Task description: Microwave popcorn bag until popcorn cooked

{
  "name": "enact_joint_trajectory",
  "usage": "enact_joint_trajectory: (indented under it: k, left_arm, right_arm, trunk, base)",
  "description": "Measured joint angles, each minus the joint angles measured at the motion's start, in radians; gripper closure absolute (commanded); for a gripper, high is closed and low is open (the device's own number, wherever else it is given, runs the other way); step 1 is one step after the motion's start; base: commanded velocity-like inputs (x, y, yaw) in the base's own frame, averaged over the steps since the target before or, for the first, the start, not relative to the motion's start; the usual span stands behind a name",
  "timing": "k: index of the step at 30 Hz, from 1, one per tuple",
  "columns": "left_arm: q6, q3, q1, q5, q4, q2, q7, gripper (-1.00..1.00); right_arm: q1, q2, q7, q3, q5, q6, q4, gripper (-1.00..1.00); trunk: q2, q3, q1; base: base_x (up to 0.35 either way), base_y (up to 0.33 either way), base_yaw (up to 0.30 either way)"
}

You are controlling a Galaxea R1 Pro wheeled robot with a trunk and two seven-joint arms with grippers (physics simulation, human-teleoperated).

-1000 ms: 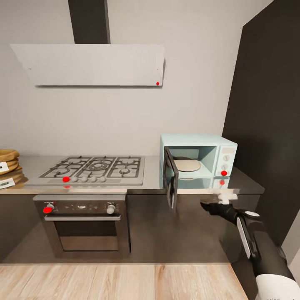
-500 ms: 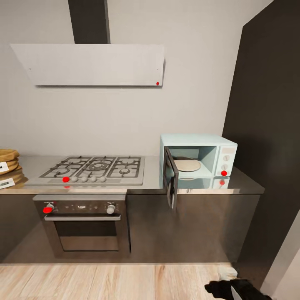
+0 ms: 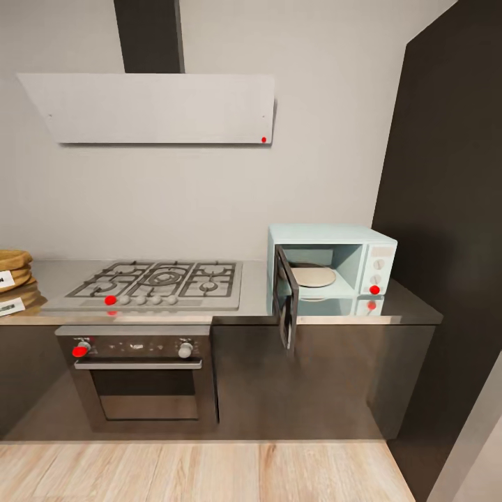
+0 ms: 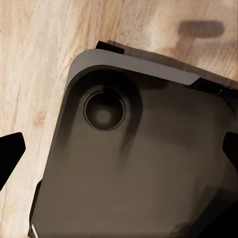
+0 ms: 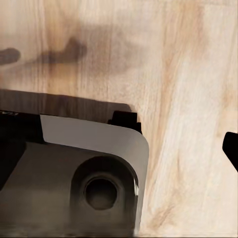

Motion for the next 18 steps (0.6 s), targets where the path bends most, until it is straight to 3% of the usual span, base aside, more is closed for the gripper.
enact_joint_trajectory:
  k: [7, 18]
  left_arm:
    - [0.000, 0.000, 0.000, 0.001, 0.000, 0.000, 0.001, -1.00]
    - [0.000, 0.001, 0.000, 0.005, 0.002, 0.000, 0.002, -1.00]
  right_arm:
    - [0.035, 0.000, -0.012, -0.010, -0.022, -0.011, 0.001, -1.00]
    - [0.038, 0.000, -0.020, -0.011, -0.029, -0.014, 0.002, -1.00]
  trunk:
    - [0.000, 0.000, 0.000]
    - [0.000, 0.000, 0.000]
  base:
    - [0.000, 0.000, 0.039]
    - [0.000, 0.000, 0.269]
